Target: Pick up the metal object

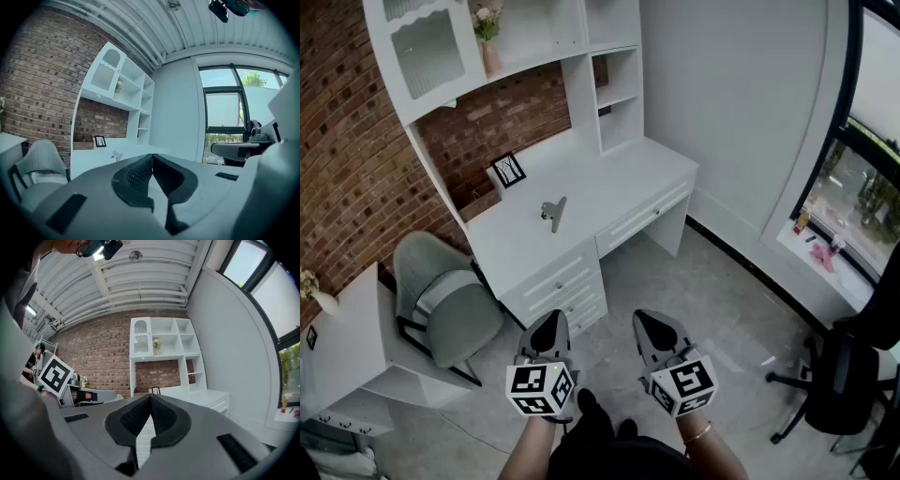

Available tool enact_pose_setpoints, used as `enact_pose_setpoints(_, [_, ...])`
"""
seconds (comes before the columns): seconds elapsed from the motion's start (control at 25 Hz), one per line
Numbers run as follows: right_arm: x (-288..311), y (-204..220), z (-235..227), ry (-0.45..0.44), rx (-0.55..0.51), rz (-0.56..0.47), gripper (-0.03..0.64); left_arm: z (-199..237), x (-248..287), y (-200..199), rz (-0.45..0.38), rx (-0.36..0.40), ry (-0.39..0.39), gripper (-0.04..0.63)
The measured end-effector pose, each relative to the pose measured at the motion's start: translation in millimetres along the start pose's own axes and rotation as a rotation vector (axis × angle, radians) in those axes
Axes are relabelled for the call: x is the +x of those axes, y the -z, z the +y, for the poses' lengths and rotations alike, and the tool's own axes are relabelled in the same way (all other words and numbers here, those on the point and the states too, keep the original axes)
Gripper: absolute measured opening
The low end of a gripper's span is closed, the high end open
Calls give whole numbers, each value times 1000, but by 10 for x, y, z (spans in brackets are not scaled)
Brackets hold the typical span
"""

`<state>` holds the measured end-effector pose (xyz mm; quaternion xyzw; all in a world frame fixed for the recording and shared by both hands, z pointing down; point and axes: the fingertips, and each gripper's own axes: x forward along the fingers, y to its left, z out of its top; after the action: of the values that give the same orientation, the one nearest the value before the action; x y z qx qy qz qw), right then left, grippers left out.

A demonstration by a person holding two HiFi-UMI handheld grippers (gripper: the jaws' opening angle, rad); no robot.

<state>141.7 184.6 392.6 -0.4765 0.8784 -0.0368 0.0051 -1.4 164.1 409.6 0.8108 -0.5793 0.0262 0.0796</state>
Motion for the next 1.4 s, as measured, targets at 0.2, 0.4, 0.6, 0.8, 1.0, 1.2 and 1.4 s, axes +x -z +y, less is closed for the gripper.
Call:
enact_pose_setpoints(0.2, [-37,69,-17,-24,52,12,5,-15,1,38,3,-43,-4,9])
enact_pose_setpoints(0.4, [74,116,16,-55,94,11,5,214,70,15,9,-88,-14,11])
enact_pose_setpoints(0.6, [373,141,-54,-65,106,19,5,516,313,5,19,-94,-41,11])
enact_pose_setpoints(0.8, [860,212,-260,-25,86,29,5,863,749,99,46,-104,-43,35])
enact_pose_setpoints(1.0, [1603,165,-492,-22,81,24,5,1324,1439,78,62,-118,-24,46])
enact_pose_setpoints(1.2, [2307,220,-665,-4,87,63,5,1750,2060,180,119,-158,1,78])
enact_pose_setpoints(1.4, [2958,282,-780,25,97,92,5,2233,2630,284,171,-204,18,104])
